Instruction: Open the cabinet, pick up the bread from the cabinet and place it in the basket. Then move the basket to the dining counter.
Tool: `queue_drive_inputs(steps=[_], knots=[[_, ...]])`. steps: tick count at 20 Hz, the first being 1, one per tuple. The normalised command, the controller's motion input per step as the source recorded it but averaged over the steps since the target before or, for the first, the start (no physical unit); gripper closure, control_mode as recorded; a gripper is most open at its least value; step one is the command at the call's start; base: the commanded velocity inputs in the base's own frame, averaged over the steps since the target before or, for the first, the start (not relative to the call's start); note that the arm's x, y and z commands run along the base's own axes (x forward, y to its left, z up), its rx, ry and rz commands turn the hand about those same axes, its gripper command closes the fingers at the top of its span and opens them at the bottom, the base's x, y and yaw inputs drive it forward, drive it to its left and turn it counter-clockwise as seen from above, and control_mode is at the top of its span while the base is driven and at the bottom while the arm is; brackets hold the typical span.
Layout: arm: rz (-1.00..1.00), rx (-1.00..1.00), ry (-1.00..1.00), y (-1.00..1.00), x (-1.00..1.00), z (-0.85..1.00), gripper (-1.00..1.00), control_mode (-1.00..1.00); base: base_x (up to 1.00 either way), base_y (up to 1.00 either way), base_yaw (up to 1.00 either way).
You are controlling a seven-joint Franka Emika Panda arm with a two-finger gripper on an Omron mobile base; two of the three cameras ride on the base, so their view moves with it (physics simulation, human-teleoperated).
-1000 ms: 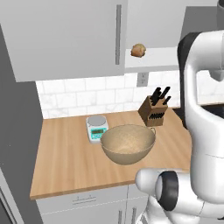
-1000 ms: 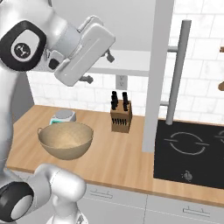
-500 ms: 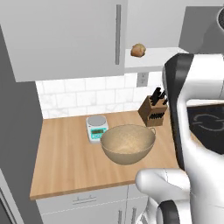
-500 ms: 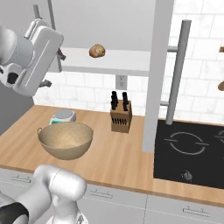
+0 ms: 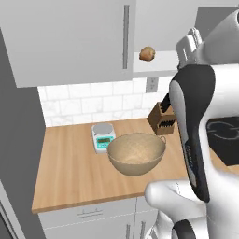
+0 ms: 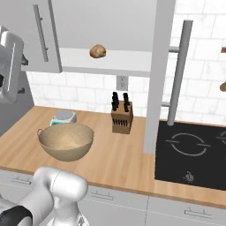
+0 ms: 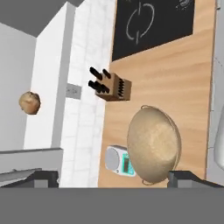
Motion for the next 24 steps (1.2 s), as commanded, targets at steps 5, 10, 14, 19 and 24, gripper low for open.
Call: queue_drive_inputs(steps=[5,10,14,19,24], knots=[[0.56,-0.39,0.39,0.46,0.00,0.04,-1.00,-1.00,0.00,0.00,0.00],[0.57,-0.41,0.20,0.22,0.19,-0.08,-1.00,-1.00,0.00,0.00,0.00],[0.51,-0.38,-0.26,0.03,0.44,-0.45,-1.00,-1.00,0.00,0.00,0.00],[0.48,-0.21,-0.42,0.00,0.43,-0.19,-1.00,-1.00,0.00,0.00,0.00],[0.42,-0.01,-0.38,-0.03,0.61,-0.01,-1.00,-1.00,0.00,0.00,0.00]])
